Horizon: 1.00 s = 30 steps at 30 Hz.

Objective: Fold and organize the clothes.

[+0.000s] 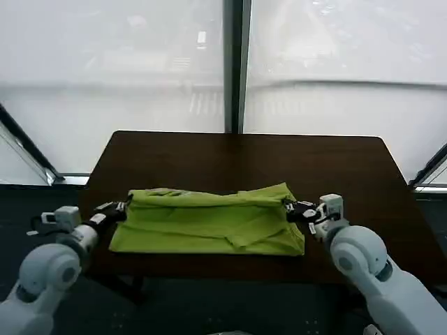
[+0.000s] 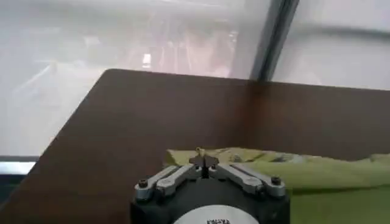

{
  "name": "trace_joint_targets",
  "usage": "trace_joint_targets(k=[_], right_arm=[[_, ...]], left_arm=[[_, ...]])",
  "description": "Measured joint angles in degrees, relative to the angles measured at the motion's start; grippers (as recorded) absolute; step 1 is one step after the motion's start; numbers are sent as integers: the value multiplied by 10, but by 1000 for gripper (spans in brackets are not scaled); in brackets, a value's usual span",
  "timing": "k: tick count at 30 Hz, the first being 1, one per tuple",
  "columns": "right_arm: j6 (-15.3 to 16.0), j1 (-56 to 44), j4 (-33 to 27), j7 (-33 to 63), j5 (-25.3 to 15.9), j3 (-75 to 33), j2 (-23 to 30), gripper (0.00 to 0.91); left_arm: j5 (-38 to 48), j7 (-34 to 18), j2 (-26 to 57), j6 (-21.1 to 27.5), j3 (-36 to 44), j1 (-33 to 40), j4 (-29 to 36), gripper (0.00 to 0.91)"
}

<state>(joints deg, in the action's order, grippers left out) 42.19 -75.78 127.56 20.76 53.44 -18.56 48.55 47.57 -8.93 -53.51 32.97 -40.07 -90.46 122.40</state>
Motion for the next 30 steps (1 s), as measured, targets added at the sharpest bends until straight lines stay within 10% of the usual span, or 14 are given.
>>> trace_joint_targets(k=[25,26,27,30], right_arm=[[0,-62,32,-2,-4,-25,-3,0],[0,-64,34,-2,-4,-26,-3,263],[0,-66,37,-2,-4,-28,-4,731],[0,-73,46,-4,-4,-36,-6,878]], left_arm=[[-23,5,-35,-17,-27,-78,18,156],[-22,5,-35,-17,-28,-80,18,819],[-22,4,-35,-16,-30,-82,18,878],[-22,1,-36,-13,-33,-89,23,878]])
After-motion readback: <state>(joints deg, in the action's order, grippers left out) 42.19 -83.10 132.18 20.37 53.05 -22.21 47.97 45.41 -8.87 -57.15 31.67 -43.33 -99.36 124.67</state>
